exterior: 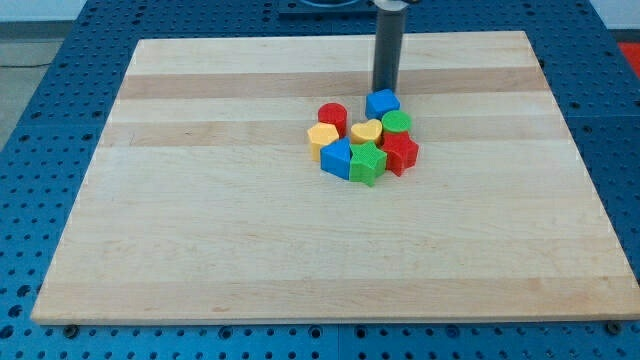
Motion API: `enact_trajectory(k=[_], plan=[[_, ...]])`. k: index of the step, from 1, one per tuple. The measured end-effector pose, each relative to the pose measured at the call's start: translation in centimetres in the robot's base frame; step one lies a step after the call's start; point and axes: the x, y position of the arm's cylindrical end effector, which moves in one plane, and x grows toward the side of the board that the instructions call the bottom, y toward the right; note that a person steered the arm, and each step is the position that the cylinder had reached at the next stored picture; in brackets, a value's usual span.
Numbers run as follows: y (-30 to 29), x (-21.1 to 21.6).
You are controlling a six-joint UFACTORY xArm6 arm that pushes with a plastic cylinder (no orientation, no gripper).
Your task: Slide the blue cube to the top of the yellow heart
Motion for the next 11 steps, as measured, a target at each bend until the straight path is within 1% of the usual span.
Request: enact_trajectory(k=[1, 2, 4, 7, 11], plan=[[2.8, 0.0], [3.6, 0.3], [1.6, 0.8], [-0.5, 3.2], [-1.6, 3.2]])
